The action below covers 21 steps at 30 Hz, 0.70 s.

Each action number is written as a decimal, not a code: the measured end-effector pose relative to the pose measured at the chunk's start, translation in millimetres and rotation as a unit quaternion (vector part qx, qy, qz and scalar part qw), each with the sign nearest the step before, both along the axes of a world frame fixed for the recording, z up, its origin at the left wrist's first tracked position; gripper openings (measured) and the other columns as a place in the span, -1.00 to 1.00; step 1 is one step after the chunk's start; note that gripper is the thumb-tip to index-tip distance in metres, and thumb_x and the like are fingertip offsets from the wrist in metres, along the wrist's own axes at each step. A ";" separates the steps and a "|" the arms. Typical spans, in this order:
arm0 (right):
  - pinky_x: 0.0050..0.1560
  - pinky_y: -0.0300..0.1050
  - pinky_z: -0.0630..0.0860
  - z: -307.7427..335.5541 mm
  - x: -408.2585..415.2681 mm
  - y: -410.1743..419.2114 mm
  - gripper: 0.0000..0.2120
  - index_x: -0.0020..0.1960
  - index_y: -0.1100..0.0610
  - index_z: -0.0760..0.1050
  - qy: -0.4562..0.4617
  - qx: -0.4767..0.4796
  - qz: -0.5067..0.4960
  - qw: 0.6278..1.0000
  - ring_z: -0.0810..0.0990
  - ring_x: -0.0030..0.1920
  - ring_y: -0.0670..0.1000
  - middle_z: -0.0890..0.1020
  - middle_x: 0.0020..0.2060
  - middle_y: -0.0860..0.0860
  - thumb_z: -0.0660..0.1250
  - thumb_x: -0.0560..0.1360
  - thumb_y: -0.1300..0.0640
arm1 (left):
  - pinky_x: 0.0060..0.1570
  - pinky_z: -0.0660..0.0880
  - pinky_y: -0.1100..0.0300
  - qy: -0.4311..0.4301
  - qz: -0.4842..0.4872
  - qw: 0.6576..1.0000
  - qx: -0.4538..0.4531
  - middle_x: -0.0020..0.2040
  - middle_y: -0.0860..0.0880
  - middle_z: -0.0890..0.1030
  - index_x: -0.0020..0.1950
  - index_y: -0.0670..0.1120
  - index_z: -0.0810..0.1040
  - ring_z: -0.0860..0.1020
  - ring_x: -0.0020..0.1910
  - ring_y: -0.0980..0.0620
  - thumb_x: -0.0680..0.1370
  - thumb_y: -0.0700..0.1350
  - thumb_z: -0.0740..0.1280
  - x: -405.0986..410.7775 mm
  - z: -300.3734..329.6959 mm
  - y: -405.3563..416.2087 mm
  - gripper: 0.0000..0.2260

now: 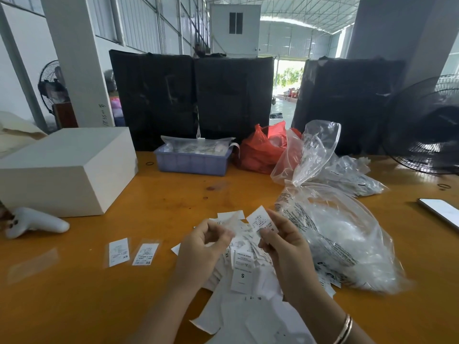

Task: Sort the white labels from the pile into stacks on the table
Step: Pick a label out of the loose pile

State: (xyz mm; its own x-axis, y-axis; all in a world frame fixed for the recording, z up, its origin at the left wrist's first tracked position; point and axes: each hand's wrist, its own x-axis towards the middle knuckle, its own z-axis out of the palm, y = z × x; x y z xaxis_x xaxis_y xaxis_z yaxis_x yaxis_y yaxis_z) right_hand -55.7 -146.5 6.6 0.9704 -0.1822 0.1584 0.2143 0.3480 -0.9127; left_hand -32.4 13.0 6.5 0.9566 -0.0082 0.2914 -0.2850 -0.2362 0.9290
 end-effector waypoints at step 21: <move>-0.09 -0.16 0.52 7.6 2.6 -10.5 -0.63 -0.37 0.03 0.64 -0.013 -0.013 -0.036 0.999 0.63 -0.20 -0.02 0.67 -0.28 -0.01 0.30 0.46 0.40 | -0.29 0.48 0.48 0.109 -0.099 0.985 -0.095 -0.20 -0.01 0.72 -0.07 -0.15 0.60 0.67 -0.16 0.12 0.50 -0.14 0.40 -2.8 8.0 0.6 -0.91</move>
State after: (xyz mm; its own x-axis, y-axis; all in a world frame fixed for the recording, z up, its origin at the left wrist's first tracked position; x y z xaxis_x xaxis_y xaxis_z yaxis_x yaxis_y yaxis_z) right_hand -53.1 -157.0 14.2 0.9503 -0.2472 0.1891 0.2619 0.3071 -0.9149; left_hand -35.2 13.5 14.5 0.9817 -0.1654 0.0944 -0.0977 -0.0116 0.9951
